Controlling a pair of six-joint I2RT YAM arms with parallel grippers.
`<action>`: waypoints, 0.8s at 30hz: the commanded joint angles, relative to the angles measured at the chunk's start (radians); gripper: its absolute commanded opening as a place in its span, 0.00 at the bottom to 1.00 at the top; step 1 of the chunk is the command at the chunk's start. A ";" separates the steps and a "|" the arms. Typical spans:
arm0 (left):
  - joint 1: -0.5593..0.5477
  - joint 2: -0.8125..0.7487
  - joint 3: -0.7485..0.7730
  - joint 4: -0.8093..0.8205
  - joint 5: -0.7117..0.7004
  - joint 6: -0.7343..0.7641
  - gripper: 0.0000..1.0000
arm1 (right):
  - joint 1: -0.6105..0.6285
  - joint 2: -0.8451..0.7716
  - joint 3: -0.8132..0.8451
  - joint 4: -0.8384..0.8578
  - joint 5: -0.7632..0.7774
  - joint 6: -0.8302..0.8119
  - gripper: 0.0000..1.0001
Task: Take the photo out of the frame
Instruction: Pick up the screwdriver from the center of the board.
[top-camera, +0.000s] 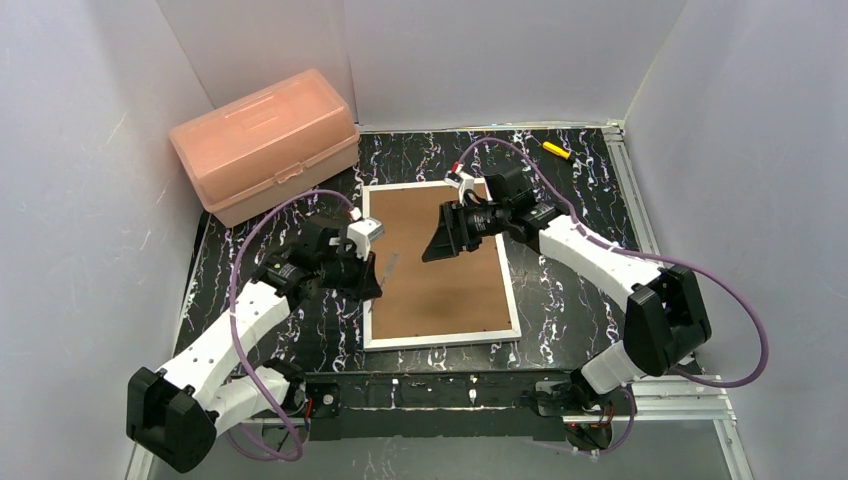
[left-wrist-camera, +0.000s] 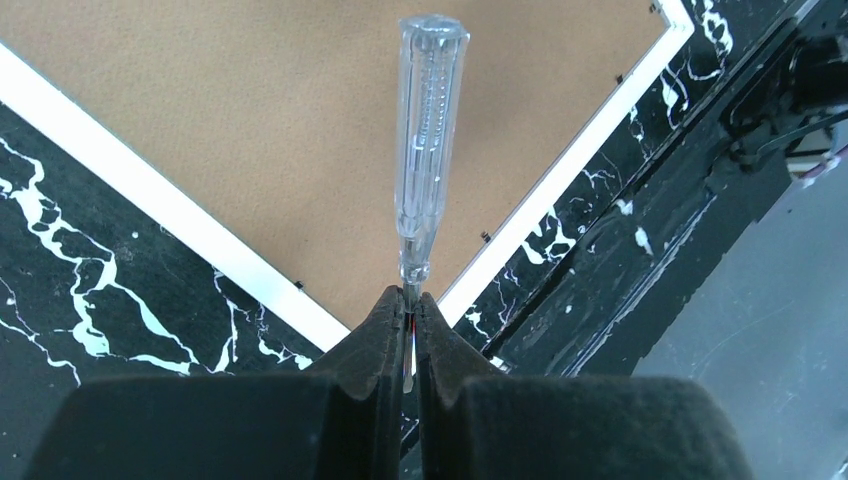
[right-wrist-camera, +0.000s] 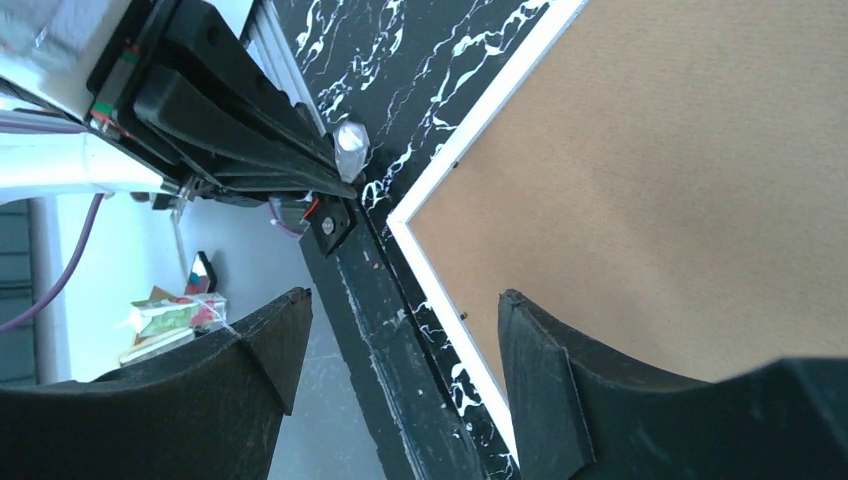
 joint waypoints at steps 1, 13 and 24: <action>-0.063 0.016 0.052 -0.017 -0.068 0.074 0.00 | 0.004 0.035 0.055 0.047 -0.089 0.039 0.74; -0.174 0.091 0.111 -0.017 -0.130 0.148 0.00 | 0.090 0.095 0.092 0.043 -0.073 0.055 0.71; -0.220 0.106 0.137 0.001 -0.108 0.167 0.00 | 0.129 0.134 0.073 0.098 -0.093 0.086 0.62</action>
